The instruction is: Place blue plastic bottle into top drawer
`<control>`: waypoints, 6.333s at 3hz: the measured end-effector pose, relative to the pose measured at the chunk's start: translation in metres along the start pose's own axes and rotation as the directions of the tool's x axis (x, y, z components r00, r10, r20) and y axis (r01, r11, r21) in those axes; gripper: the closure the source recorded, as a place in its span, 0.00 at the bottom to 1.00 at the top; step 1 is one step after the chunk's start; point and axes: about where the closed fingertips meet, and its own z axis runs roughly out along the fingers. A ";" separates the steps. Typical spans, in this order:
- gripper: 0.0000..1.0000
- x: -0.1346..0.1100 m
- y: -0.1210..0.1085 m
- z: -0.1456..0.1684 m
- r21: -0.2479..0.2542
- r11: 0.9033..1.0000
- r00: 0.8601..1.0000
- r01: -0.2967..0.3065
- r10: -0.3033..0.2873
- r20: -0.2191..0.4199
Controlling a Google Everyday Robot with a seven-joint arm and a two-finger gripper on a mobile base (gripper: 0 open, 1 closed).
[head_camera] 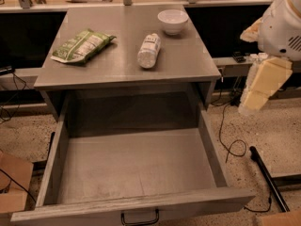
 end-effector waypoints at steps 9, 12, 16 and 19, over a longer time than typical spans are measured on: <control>0.00 -0.177 -0.189 0.207 -0.228 0.927 0.765 -0.298 0.375 0.523; 0.20 -0.223 -0.191 0.255 -0.326 0.901 0.739 -0.285 0.423 0.525; 0.93 -0.220 -0.189 0.245 -0.281 0.915 0.782 -0.289 0.395 0.482; 1.00 -0.120 -0.064 0.167 -0.298 0.949 0.713 -0.101 0.278 0.644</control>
Offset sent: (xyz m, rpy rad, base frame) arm 0.1162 0.0825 -0.0167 0.2940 0.0222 0.0737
